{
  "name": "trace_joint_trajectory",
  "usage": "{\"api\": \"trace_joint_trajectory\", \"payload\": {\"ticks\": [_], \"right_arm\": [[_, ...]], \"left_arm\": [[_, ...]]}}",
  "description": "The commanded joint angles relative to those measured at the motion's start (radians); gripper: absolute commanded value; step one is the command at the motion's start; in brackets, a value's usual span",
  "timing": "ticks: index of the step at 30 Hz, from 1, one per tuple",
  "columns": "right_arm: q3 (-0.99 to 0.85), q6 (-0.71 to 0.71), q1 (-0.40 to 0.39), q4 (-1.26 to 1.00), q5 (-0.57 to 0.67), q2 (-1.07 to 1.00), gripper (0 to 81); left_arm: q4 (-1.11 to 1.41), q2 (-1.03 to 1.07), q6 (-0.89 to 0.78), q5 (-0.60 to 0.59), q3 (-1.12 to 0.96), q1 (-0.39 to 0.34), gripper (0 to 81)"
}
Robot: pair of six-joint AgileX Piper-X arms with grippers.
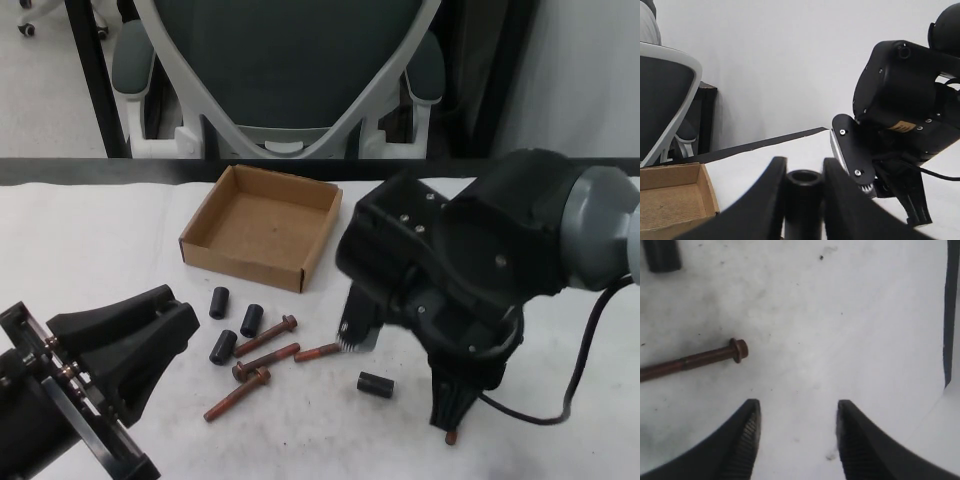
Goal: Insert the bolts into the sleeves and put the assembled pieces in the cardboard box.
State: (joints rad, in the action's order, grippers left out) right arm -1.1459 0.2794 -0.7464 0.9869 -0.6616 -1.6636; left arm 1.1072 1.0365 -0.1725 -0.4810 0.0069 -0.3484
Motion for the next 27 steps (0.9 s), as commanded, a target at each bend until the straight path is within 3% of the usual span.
{"api": "trace_joint_trajectory", "payload": {"ticks": [1,4,8,12,21,27], "right_arm": [[0.001,-0.094,0.013,0.005,0.008,0.016,44.9],[0.001,-0.243,0.057,0.006,0.12,0.016,44.9],[0.001,-0.578,0.119,0.006,0.385,0.016,44.9],[0.001,-0.681,0.154,0.006,0.558,0.016,44.9],[0.053,-0.865,0.159,-0.035,0.662,0.013,45.0],[0.136,-0.943,0.159,-0.156,0.662,0.013,45.0]], "left_arm": [[0.03,-0.01,0.015,-0.022,-0.007,-0.001,0.4],[0.025,-0.01,0.015,-0.022,-0.007,-0.001,0.4],[0.019,-0.01,0.002,-0.022,-0.007,-0.001,0.4],[0.014,-0.01,-0.014,-0.022,-0.007,-0.001,0.4],[0.011,-0.01,-0.046,-0.022,-0.007,-0.001,0.4],[0.022,-0.01,-0.034,-0.044,-0.007,-0.001,0.4]]}}
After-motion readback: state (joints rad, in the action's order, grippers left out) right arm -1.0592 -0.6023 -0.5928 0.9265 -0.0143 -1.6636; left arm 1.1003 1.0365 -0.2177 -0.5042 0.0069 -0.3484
